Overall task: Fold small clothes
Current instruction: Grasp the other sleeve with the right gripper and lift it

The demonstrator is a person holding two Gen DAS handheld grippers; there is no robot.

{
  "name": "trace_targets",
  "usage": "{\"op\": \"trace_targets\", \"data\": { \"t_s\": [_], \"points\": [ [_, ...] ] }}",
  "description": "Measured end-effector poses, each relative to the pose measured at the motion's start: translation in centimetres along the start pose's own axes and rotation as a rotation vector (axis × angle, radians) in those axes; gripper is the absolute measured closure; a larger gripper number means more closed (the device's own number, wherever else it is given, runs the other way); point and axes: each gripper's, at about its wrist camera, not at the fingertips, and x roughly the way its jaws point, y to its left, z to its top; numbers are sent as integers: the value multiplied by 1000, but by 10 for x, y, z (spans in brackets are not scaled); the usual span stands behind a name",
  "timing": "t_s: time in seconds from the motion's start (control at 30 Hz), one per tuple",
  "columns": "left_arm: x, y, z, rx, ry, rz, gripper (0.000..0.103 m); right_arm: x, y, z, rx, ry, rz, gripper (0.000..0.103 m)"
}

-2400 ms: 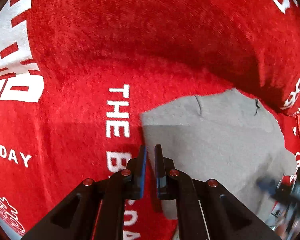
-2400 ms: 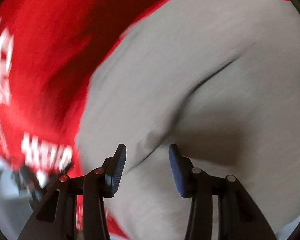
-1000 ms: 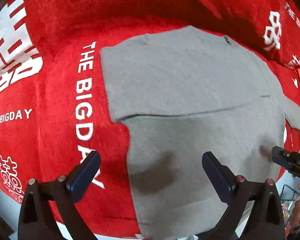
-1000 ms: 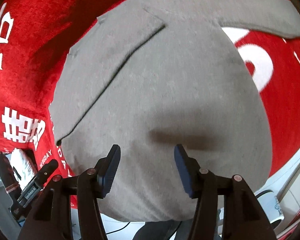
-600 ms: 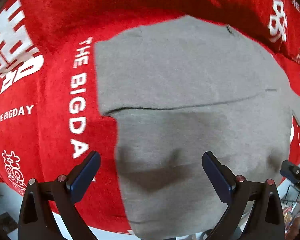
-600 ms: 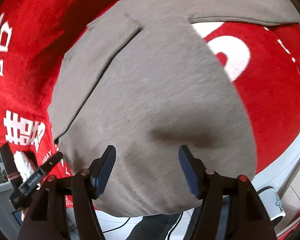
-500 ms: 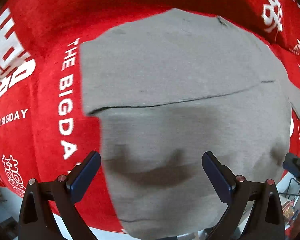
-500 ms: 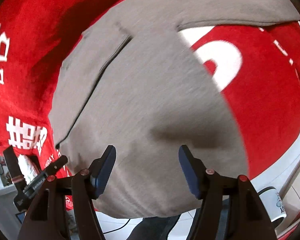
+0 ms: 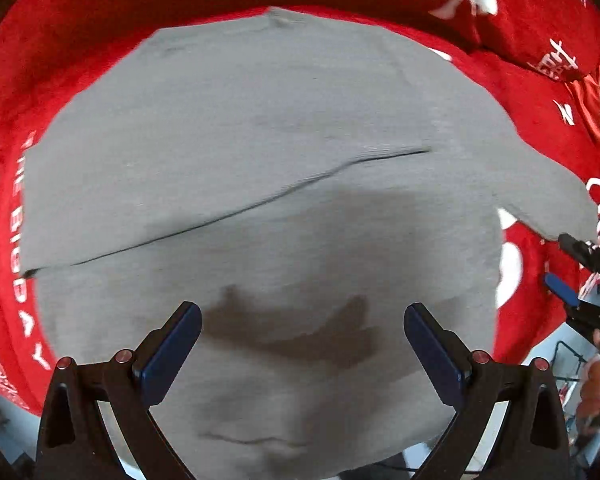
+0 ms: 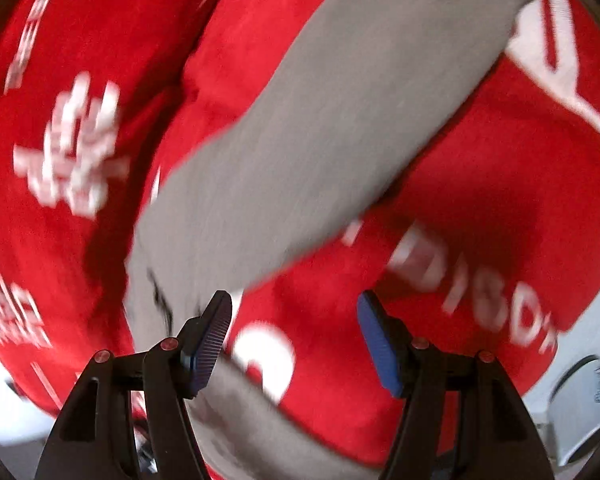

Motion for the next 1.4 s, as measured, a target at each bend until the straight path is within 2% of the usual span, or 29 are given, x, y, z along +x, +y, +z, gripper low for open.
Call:
{"op": "trace_targets", "data": {
  "t_s": [0.23, 0.43, 0.63, 0.73, 0.8, 0.87, 0.93, 1.07, 1.13, 1.3, 1.4],
  "points": [
    [11, -38, 18, 9, 11, -3, 2, 7, -38, 53, 163, -17, 107, 34],
    [13, -54, 29, -3, 4, 17, 2, -11, -49, 76, 233, -114, 212, 34],
    [12, -55, 33, -23, -10, 27, 2, -7, -51, 89, 307, -96, 271, 34],
    [12, -57, 35, -37, -25, 38, 2, -2, -44, 93, 311, -72, 266, 35],
    [6, -50, 32, -57, -31, 41, 2, -3, -42, 96, 328, -73, 237, 51],
    [4, -45, 31, -76, -37, 50, 2, -4, -41, 97, 340, -74, 227, 92],
    [3, -39, 29, -90, -38, 48, 2, -3, -38, 99, 336, -68, 234, 94],
    [-3, -23, 23, -108, -64, 55, 2, -2, -7, 100, 216, -42, 301, 94],
    [-5, -11, 21, -121, -75, 63, 2, 1, 21, 96, 125, -18, 331, 94],
    [-6, 24, 13, -176, -82, 58, 2, 11, 112, 69, -129, 34, 392, 94],
    [-11, 46, 7, -203, -88, 57, 2, 26, 172, 38, -316, 73, 384, 94]
  ]
}}
